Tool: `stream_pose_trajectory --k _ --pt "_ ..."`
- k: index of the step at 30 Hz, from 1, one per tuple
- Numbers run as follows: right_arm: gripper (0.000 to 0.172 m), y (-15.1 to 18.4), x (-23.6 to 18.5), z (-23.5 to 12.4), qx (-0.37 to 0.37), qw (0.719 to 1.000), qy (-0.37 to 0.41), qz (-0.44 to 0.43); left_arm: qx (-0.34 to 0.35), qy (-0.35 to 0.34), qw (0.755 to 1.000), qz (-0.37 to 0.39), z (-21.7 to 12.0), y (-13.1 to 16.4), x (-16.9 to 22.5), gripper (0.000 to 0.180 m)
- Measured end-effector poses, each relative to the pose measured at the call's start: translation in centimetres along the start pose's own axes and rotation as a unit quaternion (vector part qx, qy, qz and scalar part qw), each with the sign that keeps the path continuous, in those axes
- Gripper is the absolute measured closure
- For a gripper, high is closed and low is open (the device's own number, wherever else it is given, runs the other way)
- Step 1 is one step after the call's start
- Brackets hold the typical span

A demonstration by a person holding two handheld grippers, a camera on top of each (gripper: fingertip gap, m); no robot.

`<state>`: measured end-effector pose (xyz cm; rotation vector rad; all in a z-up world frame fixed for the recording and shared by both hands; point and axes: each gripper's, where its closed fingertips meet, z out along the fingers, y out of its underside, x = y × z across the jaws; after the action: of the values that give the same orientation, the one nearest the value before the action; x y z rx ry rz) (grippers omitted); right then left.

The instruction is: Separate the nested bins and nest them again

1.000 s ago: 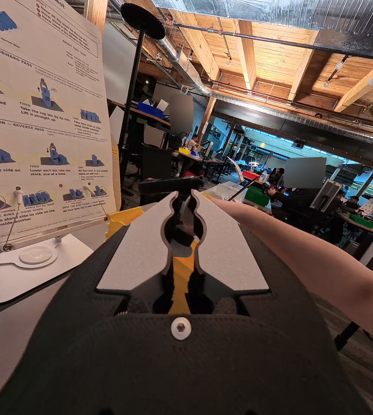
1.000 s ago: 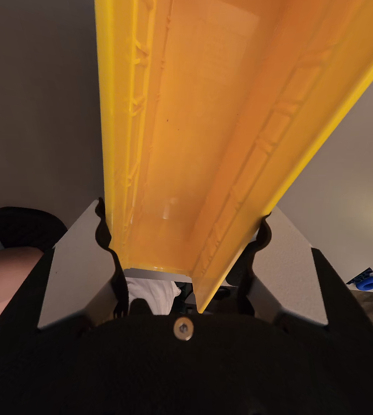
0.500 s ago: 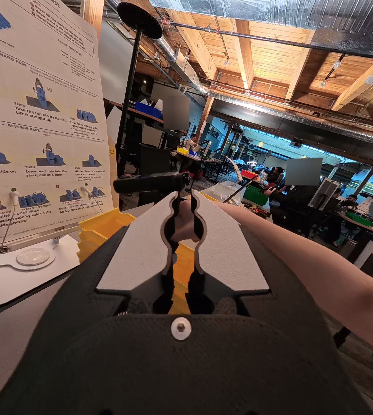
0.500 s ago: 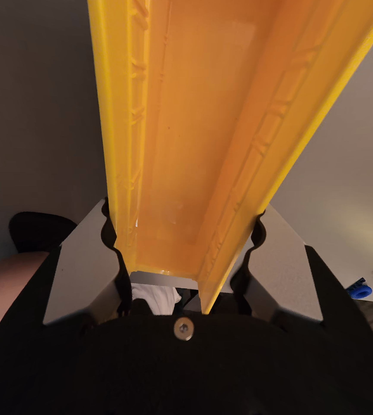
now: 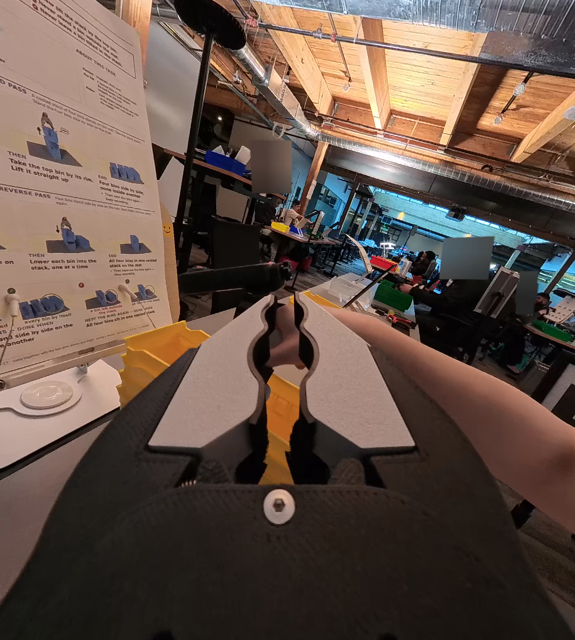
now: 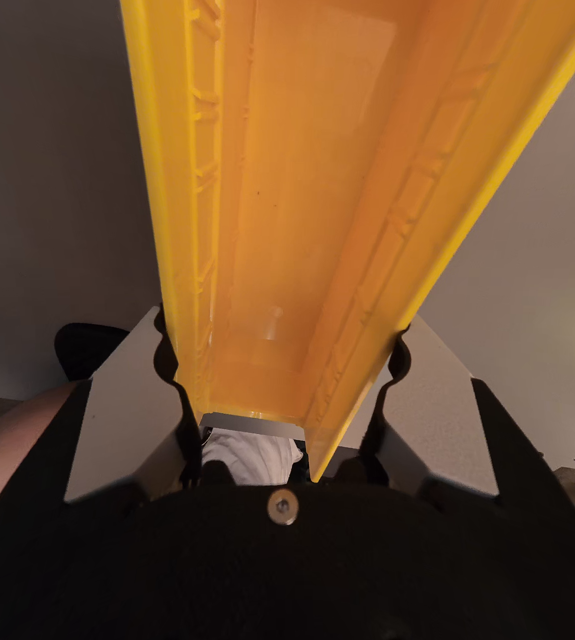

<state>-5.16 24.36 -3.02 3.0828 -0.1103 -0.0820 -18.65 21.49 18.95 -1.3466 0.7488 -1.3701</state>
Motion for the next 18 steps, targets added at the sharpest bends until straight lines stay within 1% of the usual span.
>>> stream_pose_trajectory --k 2,5,10,18 --pt "0.050 0.04 -0.03 -0.10 -0.001 1.000 -0.002 -0.003 -0.002 0.001 1.000 -0.001 0.05 0.08 0.00 0.173" --pt "0.053 0.09 -0.03 -0.16 -0.005 1.000 -0.003 -0.004 -0.003 0.001 1.000 -0.001 0.08 0.11 0.01 0.172" --pt "0.054 0.51 0.00 -0.24 -0.026 1.000 -0.005 -0.008 -0.004 0.000 1.000 0.003 0.15 0.15 0.17 0.173" --pt "0.054 0.67 -0.01 -0.40 -0.028 1.000 0.000 -0.007 -0.008 0.000 1.000 0.003 0.37 0.33 0.18 0.172"
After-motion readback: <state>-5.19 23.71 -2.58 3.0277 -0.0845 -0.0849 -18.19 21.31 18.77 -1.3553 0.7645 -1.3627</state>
